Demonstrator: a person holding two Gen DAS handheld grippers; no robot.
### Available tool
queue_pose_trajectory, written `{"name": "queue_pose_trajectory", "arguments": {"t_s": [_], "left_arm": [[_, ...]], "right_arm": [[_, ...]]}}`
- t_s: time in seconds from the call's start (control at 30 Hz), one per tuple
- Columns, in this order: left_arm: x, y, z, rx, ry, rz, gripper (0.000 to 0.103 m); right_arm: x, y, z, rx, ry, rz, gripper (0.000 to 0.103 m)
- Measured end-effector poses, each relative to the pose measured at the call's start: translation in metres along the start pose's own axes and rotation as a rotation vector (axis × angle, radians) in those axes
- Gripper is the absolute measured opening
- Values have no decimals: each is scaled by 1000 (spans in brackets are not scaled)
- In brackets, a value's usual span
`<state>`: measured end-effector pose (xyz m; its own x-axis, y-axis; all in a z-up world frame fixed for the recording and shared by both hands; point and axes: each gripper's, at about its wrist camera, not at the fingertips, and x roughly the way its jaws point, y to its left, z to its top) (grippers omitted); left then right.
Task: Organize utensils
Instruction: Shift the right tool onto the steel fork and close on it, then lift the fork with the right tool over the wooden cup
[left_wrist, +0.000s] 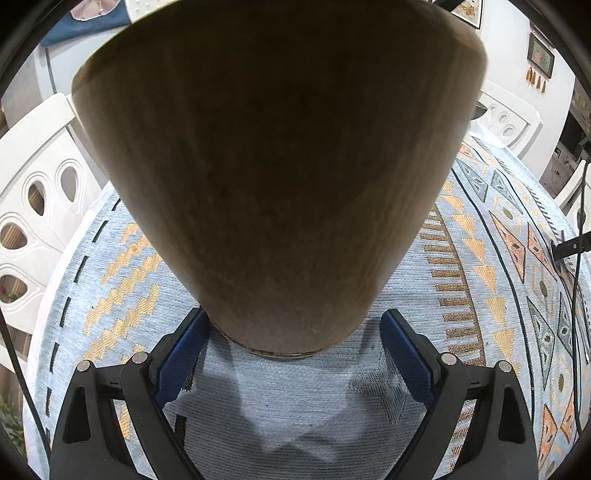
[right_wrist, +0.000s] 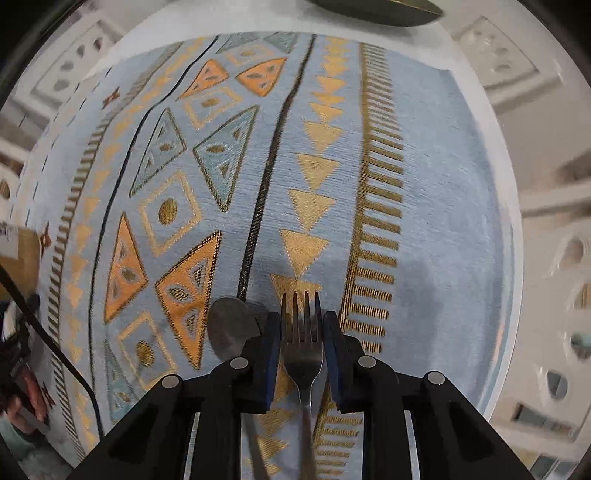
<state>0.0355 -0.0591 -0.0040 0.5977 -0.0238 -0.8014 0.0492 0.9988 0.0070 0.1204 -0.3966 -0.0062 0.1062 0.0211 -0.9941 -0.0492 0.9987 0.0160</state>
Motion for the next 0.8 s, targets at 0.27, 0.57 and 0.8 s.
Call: {"name": "queue_pose_trajectory", "arguments": {"t_s": [0.27, 0.57, 0.8], "left_arm": [[0, 0, 0, 0, 0, 0, 94], [0, 0, 0, 0, 0, 0, 94], [0, -1, 0, -1, 0, -1, 94]], "right_arm": [[-57, -4, -39, 119, -205, 74, 22], [-129, -4, -81, 199, -472, 123, 22], [-166, 14, -82, 197, -565, 158, 22]]}}
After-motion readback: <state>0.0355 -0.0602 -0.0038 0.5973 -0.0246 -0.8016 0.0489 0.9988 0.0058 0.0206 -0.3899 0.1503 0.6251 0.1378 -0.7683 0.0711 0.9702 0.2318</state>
